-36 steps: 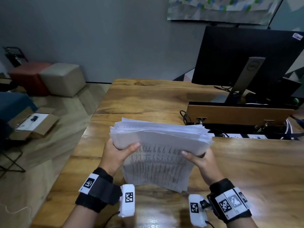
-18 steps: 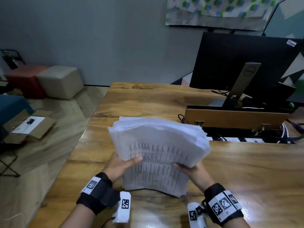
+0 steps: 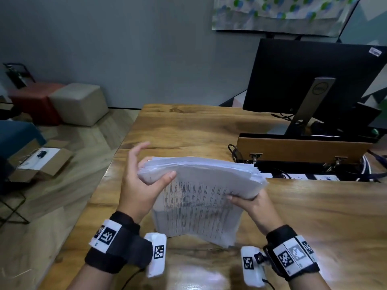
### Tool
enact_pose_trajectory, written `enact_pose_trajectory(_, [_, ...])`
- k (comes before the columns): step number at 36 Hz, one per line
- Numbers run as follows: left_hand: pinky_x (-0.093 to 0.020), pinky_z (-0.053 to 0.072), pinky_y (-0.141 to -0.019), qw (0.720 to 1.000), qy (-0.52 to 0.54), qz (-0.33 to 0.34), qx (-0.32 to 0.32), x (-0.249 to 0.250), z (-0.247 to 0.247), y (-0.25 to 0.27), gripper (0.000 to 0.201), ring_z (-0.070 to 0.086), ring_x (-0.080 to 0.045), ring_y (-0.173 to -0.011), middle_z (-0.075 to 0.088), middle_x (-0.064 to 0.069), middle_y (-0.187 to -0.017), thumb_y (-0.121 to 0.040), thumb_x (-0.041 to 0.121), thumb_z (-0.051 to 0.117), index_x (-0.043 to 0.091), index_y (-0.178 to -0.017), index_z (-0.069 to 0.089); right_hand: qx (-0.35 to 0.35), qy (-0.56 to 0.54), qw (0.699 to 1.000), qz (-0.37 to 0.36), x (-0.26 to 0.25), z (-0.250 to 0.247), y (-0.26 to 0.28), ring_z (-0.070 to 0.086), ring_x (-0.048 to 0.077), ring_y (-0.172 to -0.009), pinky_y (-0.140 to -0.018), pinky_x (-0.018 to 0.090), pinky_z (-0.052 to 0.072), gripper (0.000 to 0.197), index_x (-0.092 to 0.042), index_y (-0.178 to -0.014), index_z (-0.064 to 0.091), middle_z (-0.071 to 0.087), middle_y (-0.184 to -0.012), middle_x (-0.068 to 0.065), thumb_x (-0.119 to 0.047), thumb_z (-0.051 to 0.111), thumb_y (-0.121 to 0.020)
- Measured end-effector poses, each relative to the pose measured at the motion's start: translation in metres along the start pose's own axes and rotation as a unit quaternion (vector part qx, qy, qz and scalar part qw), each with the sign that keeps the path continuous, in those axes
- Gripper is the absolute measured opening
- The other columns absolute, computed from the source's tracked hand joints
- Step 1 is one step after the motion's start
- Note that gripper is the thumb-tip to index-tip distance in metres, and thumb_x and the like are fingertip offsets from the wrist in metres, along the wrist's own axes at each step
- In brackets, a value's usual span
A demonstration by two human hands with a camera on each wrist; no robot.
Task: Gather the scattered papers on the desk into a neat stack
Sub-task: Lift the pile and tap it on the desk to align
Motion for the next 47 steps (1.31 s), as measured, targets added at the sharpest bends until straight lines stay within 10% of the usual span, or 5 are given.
enact_pose_trajectory(3, [-0.022,0.051,-0.075,0.982,-0.104,0.143,-0.067,0.020,-0.002,-0.008,0.110,0.063,-0.013,-0.087,0.064,0.005,-0.112,-0.073,0.028,0.082,0.032,-0.154,0.008,-0.004,-0.003,1.000,0.001,-0.003,-0.002,-0.001,0.073,0.008,-0.095,-0.080,0.024,0.060,0.045,-0.018,-0.111,0.066,0.076,-0.104,0.001,0.008,0.076,-0.077])
enact_pose_trajectory(7, [-0.028,0.053,-0.075,0.914,-0.247,0.283,-0.152,0.035,-0.003,-0.010,0.058,0.062,-0.007,-0.090,0.066,0.000,-0.109,-0.083,0.030,0.073,0.018,-0.136,0.054,-0.004,-0.004,1.000,0.000,-0.002,-0.003,-0.002,0.073,0.015,-0.099,-0.082,0.028,0.060,0.043,-0.024,-0.107,0.069,0.079,-0.102,0.001,-0.002,0.081,-0.072])
enact_pose_trajectory(20, [-0.035,0.060,-0.073,0.877,-0.295,0.291,-0.244,0.040,-0.002,-0.010,0.051,0.069,-0.010,-0.095,0.066,0.008,-0.115,-0.089,0.039,0.068,0.032,-0.137,0.054,-0.013,-0.010,1.000,0.007,-0.003,-0.001,-0.002,0.074,0.016,-0.099,-0.083,0.033,0.059,0.045,-0.025,-0.105,0.069,0.079,-0.104,0.001,-0.017,0.082,-0.063])
enact_pose_trajectory(30, [-0.032,0.059,-0.078,0.959,0.149,-0.195,-0.144,-0.061,0.001,-0.001,0.087,0.069,-0.022,-0.092,0.077,-0.002,-0.090,-0.035,0.051,0.096,0.015,-0.108,0.066,-0.035,-0.011,0.999,0.018,0.011,0.009,-0.005,0.073,0.008,-0.096,-0.077,0.024,0.059,0.046,-0.021,-0.107,0.065,0.079,-0.099,-0.008,-0.005,0.079,-0.066])
enact_pose_trajectory(47, [-0.023,0.057,-0.065,0.982,0.161,-0.087,-0.055,-0.028,0.011,-0.018,0.043,0.069,-0.009,-0.069,0.075,0.003,-0.074,-0.058,0.045,0.086,0.012,-0.078,0.069,0.079,-0.052,0.989,-0.117,-0.036,0.011,-0.010,0.072,0.026,-0.103,-0.090,0.040,0.058,0.041,-0.026,-0.108,0.071,0.076,-0.108,0.008,-0.043,0.076,-0.070])
Point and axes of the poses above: each hand's wrist, its own y-axis away from the middle knuckle, its own z-axis out of the palm, x = y × z, the point moved 4 cm from there along -y, towards the middle knuckle
